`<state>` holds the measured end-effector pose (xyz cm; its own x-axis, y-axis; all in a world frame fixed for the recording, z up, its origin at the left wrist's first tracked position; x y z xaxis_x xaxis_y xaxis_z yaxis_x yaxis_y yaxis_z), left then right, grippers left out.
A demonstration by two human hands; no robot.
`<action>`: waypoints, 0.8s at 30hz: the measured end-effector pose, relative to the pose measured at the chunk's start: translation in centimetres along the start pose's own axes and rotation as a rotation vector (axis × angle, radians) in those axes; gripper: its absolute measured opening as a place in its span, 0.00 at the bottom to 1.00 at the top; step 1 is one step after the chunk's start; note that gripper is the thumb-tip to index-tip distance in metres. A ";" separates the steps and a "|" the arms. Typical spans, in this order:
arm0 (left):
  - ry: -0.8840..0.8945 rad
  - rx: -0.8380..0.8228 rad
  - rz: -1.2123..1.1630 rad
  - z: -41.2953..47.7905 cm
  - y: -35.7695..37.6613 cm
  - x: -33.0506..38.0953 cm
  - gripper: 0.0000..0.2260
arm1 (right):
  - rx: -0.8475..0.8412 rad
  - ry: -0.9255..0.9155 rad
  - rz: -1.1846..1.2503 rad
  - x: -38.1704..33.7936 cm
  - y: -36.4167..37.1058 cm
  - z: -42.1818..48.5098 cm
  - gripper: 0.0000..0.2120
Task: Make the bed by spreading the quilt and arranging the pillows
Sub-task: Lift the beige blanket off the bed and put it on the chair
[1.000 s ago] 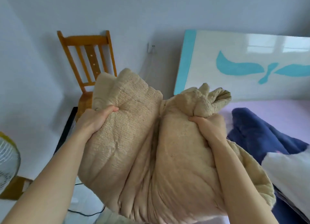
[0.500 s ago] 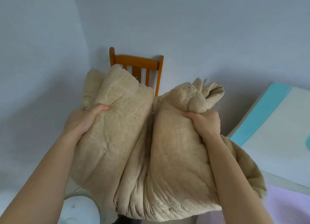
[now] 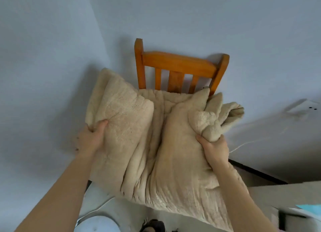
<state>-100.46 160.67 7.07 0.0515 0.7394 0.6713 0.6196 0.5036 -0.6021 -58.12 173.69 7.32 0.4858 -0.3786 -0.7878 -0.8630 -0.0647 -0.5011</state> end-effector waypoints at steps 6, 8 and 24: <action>-0.094 -0.239 0.341 6.7 17.5 -6.7 0.48 | 0.114 0.461 -0.338 13.7 2.9 7.3 0.44; -0.145 -0.223 0.360 6.8 19.5 -6.1 0.48 | 0.182 0.471 -0.444 14.3 2.3 8.8 0.47; 0.348 -0.362 0.868 7.7 26.6 -6.5 0.33 | -0.340 -0.272 -1.082 12.3 17.3 11.3 0.32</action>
<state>-90.35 172.69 -16.65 0.7893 0.5854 0.1854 0.4565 -0.3575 -0.8147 -65.50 178.32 -15.11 0.9691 0.2334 -0.0797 0.0471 -0.4923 -0.8691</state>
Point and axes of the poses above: each hand's wrist, its own z-axis towards the middle knuckle, its own y-axis out of the palm, x = y × z, the point moved 8 cm from there along z, towards the middle knuckle, and after that the axes turned 4 degrees about -x, right-handed, at the moved point
